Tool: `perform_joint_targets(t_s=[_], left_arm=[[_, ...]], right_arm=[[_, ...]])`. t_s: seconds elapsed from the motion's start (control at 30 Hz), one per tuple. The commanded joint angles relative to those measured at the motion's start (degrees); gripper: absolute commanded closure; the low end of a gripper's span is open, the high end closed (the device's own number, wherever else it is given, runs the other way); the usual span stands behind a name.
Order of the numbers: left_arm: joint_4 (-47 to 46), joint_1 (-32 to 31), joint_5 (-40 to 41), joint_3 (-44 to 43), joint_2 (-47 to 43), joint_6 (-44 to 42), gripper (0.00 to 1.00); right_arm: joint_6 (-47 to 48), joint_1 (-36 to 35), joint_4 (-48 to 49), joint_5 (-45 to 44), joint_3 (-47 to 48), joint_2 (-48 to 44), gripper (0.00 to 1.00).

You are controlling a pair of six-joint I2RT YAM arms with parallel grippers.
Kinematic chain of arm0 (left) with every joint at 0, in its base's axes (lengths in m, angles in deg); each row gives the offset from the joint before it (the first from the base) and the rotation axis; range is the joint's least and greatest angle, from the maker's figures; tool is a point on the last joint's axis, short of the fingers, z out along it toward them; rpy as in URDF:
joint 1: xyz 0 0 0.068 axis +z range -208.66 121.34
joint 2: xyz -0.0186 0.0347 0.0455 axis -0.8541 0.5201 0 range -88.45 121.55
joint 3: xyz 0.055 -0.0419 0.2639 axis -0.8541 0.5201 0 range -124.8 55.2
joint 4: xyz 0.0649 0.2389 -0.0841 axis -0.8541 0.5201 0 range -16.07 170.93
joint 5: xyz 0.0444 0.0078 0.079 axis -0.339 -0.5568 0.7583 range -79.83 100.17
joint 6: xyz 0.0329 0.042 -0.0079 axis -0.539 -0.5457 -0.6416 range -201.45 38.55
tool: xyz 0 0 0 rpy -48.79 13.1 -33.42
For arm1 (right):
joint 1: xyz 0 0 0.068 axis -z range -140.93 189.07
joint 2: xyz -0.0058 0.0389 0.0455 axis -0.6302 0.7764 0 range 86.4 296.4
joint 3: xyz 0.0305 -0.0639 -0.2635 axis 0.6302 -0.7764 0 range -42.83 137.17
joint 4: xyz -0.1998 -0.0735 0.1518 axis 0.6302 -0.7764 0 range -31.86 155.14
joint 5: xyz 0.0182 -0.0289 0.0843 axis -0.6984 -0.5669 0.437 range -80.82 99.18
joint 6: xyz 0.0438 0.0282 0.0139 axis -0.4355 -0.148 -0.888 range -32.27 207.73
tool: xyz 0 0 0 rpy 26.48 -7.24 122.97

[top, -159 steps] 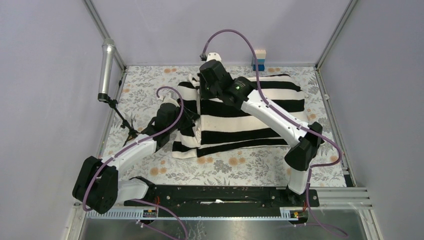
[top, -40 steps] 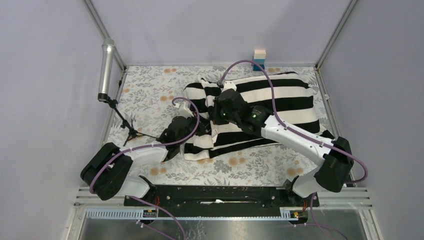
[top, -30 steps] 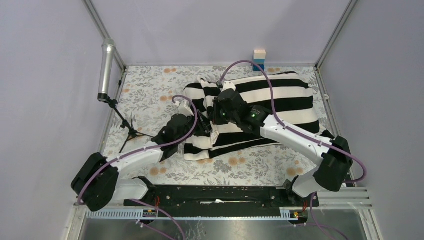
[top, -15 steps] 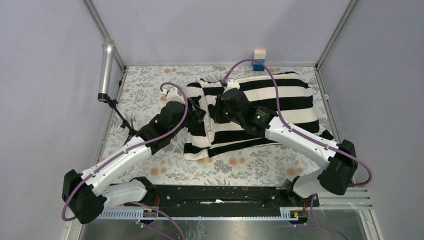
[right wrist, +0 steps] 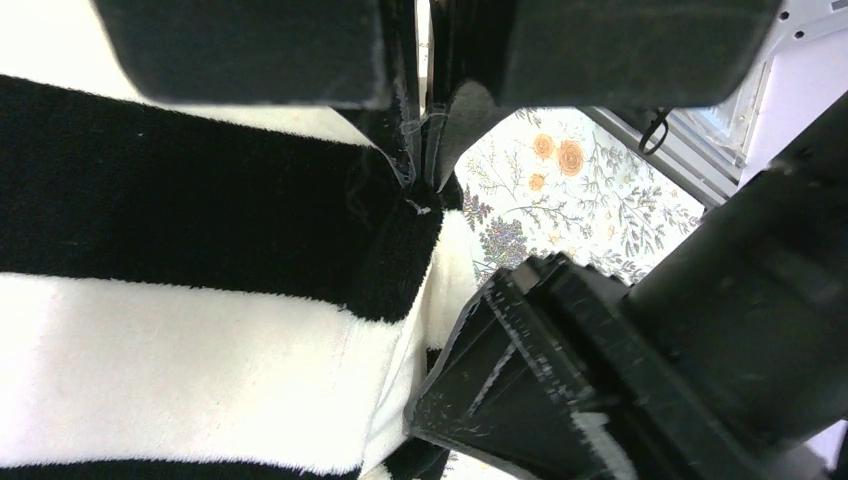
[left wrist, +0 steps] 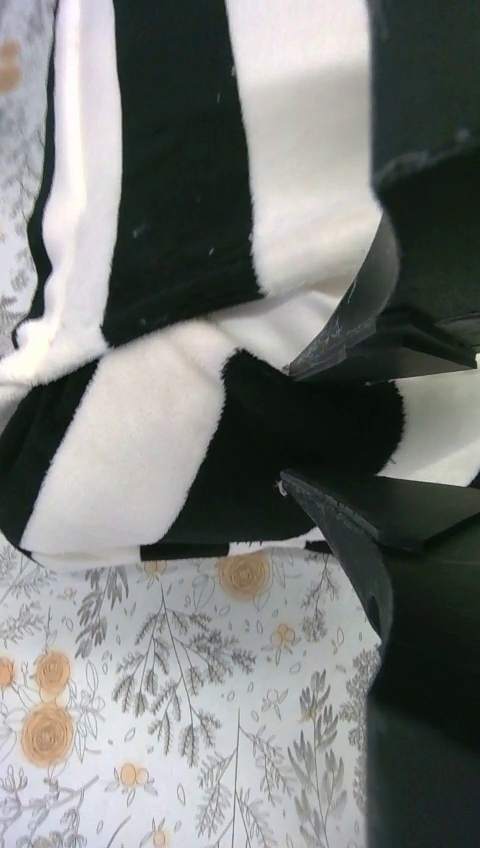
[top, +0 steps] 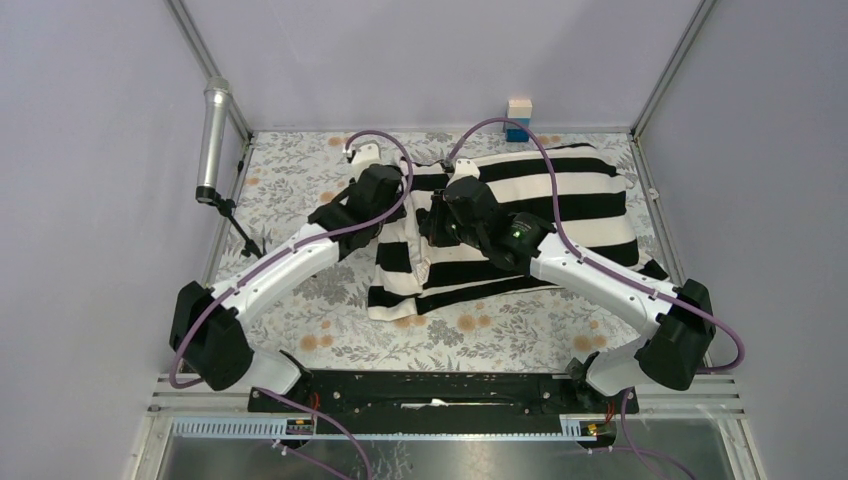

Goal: Put the pillow into the pillowcase
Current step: Stuff the pillow into the pillowcase.

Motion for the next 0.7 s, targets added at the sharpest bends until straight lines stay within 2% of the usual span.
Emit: perform_joint_targets(t_s=[0.0, 0.07, 0.13, 0.17, 0.3, 0.43, 0.53, 0.67], left_arm=[[1.32, 0.62, 4.04, -5.32, 3.36, -4.93, 0.61], [1.13, 0.73, 4.10, -6.01, 4.62, -5.69, 0.70], [1.04, 0.80, 3.39, -6.98, 4.19, -6.36, 0.95], [1.08, 0.78, 2.54, -7.51, 3.33, -6.67, 1.00], [2.86, 0.81, -5.62, -11.41, -0.23, -7.66, 1.00], [0.97, 2.26, -19.61, -10.74, -3.35, -4.26, 1.00], [-4.35, 5.99, -34.02, -5.16, -3.75, 1.00, 1.00], [-19.55, 12.28, -51.21, 6.42, -5.51, 10.24, 1.00]], right_arm=[[-0.92, -0.46, 4.83, 1.48, 1.47, -2.22, 1.00], [-0.95, -0.46, 4.85, 1.67, 1.61, -1.97, 1.00], [-0.83, -0.46, 4.75, 1.88, 1.94, -1.71, 1.00], [-0.74, -0.46, 4.77, 2.00, 2.06, -1.47, 1.00], [-0.60, -0.42, 4.70, 2.24, 2.34, -0.58, 1.00], [-0.99, -0.46, 4.85, 2.87, 2.77, 0.44, 1.00], [-1.05, -0.48, 4.93, 2.65, 2.86, 0.41, 1.00], [-0.76, -0.45, 4.52, 2.09, 2.89, 0.20, 1.00]])
